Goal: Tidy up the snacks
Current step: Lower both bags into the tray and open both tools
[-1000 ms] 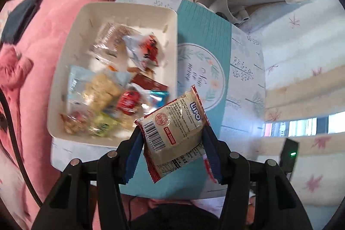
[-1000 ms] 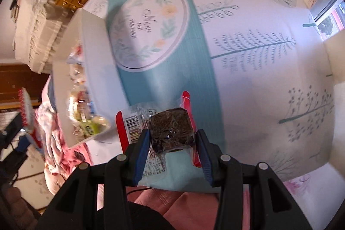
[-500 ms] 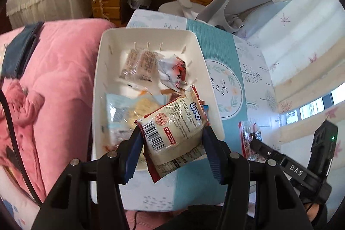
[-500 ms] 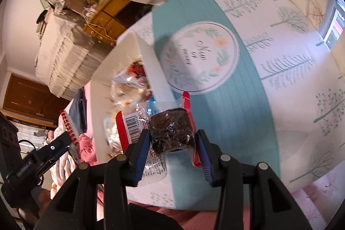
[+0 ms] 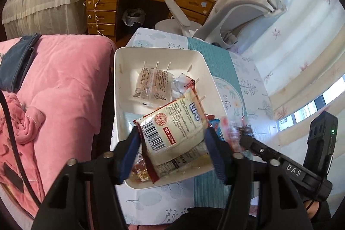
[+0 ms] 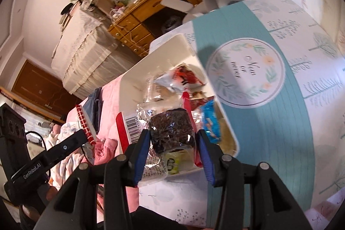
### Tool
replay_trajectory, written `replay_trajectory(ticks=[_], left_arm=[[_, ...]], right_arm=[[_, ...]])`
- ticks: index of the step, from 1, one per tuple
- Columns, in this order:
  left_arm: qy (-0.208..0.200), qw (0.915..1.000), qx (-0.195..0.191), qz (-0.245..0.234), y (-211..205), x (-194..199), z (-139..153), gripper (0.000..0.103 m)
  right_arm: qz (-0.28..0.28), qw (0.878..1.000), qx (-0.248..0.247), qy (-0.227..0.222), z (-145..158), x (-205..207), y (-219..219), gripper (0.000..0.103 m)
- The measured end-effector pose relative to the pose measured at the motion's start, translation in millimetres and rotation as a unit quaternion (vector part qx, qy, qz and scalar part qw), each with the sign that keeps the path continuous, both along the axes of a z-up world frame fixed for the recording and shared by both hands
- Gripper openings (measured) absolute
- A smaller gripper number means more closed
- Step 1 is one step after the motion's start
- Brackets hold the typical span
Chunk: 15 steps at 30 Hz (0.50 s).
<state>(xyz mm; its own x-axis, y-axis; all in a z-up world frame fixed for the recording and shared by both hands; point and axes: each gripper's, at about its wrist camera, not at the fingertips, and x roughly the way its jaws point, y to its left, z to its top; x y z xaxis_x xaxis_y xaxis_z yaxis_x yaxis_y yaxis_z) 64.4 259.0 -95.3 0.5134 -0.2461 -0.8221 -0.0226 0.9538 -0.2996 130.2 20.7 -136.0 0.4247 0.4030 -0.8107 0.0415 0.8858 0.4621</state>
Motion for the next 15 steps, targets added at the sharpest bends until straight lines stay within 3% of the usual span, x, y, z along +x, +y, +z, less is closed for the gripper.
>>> replay_trajectory(ticks=[3,5,10,15], left_arm=[[-0.007,1.0,-0.002,0.003,3.1,-3.1,1.3,0.08],[-0.009,0.9999,0.0,0.006,2.9,-3.8,1.4,0.08],[-0.007,0.9992,0.035,0.019,-6.3,-3.0,2.0,0.081],[-0.012,0.9996,0.025,0.007,-21.7,-9.2,0.6,0.081]], right_arm=[[0.008,1.0,0.007,-0.004,-0.7,0.5,6.1,0.055],[0.009,1.0,0.006,-0.016,3.6,-1.6,7.3,0.07],[0.002,0.999,-0.008,-0.034,13.9,-10.7,4.3,0.082],[-0.013,0.999,-0.035,-0.024,13.6,-26.2,-6.5,0.089]])
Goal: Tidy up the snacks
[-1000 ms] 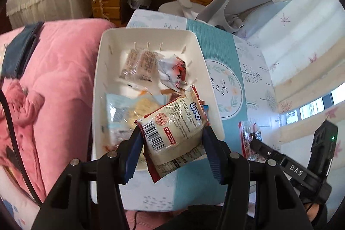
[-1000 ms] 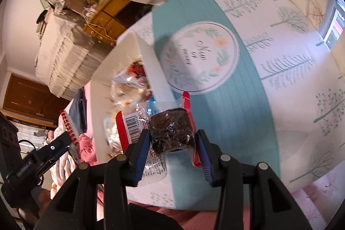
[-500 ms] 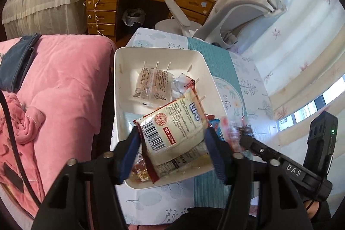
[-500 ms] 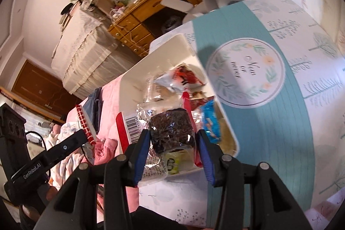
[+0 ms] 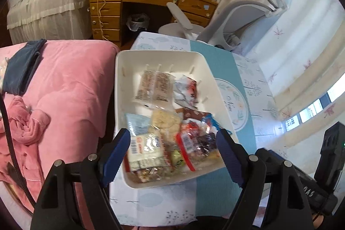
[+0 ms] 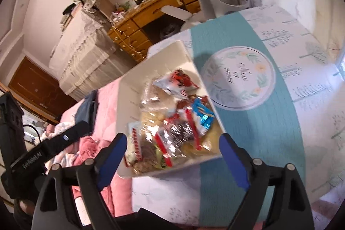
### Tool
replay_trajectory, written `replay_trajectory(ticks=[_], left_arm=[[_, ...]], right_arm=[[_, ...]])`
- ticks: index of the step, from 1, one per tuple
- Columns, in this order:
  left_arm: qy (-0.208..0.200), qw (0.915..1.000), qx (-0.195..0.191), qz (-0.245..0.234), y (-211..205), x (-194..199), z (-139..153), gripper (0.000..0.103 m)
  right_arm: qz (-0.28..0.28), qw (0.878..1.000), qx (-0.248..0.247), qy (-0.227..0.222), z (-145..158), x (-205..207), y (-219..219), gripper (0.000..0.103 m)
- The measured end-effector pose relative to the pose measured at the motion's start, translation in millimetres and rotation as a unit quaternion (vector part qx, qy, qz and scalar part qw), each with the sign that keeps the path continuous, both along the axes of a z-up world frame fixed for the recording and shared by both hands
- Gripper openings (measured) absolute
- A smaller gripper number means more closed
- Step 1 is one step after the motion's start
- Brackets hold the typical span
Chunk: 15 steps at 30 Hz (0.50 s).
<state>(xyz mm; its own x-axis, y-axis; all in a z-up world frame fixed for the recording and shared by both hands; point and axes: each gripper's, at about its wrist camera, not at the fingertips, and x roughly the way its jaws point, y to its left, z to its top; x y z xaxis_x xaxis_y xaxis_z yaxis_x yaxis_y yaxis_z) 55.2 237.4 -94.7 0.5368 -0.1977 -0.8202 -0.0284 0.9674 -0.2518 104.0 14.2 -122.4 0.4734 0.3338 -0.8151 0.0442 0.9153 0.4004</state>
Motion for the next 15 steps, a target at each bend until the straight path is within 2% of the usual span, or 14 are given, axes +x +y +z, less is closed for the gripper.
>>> replay_trajectory(ticks=[7,11,15], left_arm=[[-0.002,0.9994,-0.001,-0.034,-32.8,-14.0,-10.8,0.081],[-0.016,0.999,0.003,-0.041,-50.0,-18.8,-2.4,0.081],[-0.037,0.9986,0.019,-0.033,-65.0,-29.7,13.4,0.094]], right_arm=[[-0.023,0.999,-0.028,0.024,-6.8,-23.9,-25.9,0.094],[-0.02,0.998,-0.032,0.043,-15.9,-25.7,-41.5,0.096],[-0.012,0.999,-0.04,0.025,-8.4,-26.2,-55.2,0.097]])
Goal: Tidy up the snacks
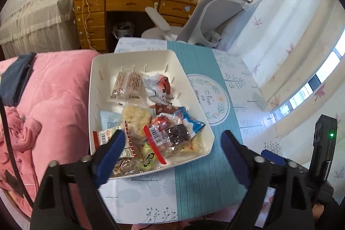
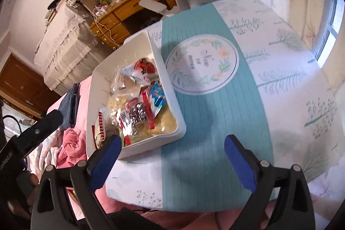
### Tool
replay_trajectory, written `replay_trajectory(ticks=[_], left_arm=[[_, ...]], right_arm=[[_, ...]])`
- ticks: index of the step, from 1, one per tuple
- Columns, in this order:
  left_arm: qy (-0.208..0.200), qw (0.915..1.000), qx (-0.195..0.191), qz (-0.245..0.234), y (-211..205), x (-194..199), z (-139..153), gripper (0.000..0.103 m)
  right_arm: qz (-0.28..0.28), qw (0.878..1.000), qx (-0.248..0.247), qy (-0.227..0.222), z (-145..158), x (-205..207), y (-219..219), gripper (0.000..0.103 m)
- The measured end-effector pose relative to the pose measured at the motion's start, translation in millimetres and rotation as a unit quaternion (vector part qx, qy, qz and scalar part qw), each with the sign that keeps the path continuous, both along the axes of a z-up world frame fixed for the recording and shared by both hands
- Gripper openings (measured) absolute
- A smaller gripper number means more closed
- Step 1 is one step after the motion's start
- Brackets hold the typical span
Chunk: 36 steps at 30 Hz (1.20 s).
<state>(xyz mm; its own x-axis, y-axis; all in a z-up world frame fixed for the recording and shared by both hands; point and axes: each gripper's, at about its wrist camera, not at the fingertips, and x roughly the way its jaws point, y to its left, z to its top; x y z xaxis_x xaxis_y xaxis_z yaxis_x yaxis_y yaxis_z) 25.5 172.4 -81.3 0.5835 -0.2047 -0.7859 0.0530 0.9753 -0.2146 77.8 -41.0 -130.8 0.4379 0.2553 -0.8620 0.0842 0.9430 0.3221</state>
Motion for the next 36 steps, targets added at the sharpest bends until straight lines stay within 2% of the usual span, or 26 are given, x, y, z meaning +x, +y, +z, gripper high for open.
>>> replay_trajectory(ticks=[4,8,10,15,18,21,24,29,36], left_arm=[[0.0,0.9999,0.012,0.003,-24.4,-10.4,10.2,0.095],[0.02,0.9996,0.018,-0.004,-56.8,-19.8,16.2,0.096],[0.025,0.9994,0.023,-0.005,-73.4,-26.7,19.9,0.102],[0.017,0.9995,0.024,0.01,-106.8,-49.3,32.9,0.102],[0.016,0.9992,0.01,0.036,-116.9,-64.6,42.2,0.102],[0.011,0.9982,0.017,0.056,-123.3,-76.2,51.3,0.102],[0.004,0.9969,0.025,0.075,-131.1,-88.7,58.8,0.102],[-0.009,0.9965,0.033,0.076,-147.9,-99.6,66.3,0.102],[-0.013,0.9935,0.035,0.107,-160.7,-90.2,68.2,0.102]], right_arm=[[0.0,0.999,0.015,-0.035,13.0,-7.5,-21.9,0.098],[-0.006,0.999,-0.001,-0.047,29.2,-24.0,-49.4,0.101],[-0.002,0.999,-0.008,-0.046,36.2,-32.6,-60.2,0.103],[0.016,0.999,-0.023,-0.022,58.9,-59.0,-91.6,0.103],[0.027,0.999,-0.035,-0.012,75.7,-72.8,-105.3,0.103],[0.029,0.999,-0.037,-0.007,91.3,-83.3,-116.1,0.103],[0.036,0.999,-0.035,-0.007,107.7,-89.3,-121.7,0.103],[0.073,0.996,-0.05,-0.033,131.0,-90.3,-117.4,0.103],[0.094,0.992,-0.075,-0.024,131.9,-88.9,-118.3,0.103]])
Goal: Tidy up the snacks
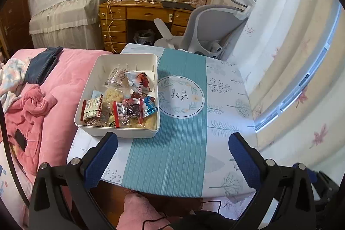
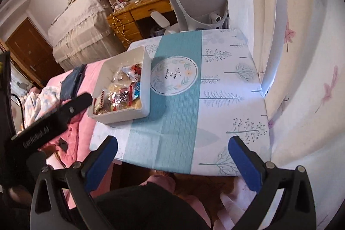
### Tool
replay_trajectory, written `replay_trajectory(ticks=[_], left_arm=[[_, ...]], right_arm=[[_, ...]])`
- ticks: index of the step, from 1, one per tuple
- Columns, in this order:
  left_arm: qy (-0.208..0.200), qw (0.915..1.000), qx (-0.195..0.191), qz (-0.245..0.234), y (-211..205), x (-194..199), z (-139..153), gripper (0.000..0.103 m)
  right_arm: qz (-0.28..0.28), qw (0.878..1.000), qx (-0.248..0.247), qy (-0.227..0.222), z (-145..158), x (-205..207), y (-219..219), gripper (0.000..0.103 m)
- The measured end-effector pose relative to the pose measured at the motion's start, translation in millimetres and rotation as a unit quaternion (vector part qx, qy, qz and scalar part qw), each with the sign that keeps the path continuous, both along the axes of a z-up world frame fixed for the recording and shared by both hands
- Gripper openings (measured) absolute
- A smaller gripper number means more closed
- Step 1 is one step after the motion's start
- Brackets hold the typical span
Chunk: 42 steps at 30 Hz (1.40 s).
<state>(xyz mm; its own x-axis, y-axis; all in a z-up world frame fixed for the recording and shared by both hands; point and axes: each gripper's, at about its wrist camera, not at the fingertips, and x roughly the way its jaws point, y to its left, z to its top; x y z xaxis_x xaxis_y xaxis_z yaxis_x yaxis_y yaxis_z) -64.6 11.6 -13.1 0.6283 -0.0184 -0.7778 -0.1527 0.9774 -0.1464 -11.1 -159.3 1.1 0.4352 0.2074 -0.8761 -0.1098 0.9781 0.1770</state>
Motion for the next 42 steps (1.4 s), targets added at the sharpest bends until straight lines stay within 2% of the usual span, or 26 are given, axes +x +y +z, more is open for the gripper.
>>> replay_trajectory(ticks=[8,12,27,42], left_arm=[[-0.002,0.9997,0.016,0.018,-13.4,8.2,-3.7,0.102],[-0.013,0.9987,0.036,0.035,-17.3,8.0,-0.9,0.102],[-0.013,0.9983,0.051,0.027,-23.5,-1.6,2.6,0.102],[-0.017,0.9979,0.062,0.009,-23.8,-11.3,7.8,0.102]], right_arm=[[0.001,1.0,-0.008,0.013,-11.2,9.5,-9.4,0.103],[-0.003,1.0,-0.016,-0.005,-10.0,11.3,-13.3,0.103],[0.02,1.0,-0.001,0.014,-17.1,9.5,-2.1,0.103],[0.006,1.0,0.005,0.018,-17.8,-1.2,-0.3,0.103]])
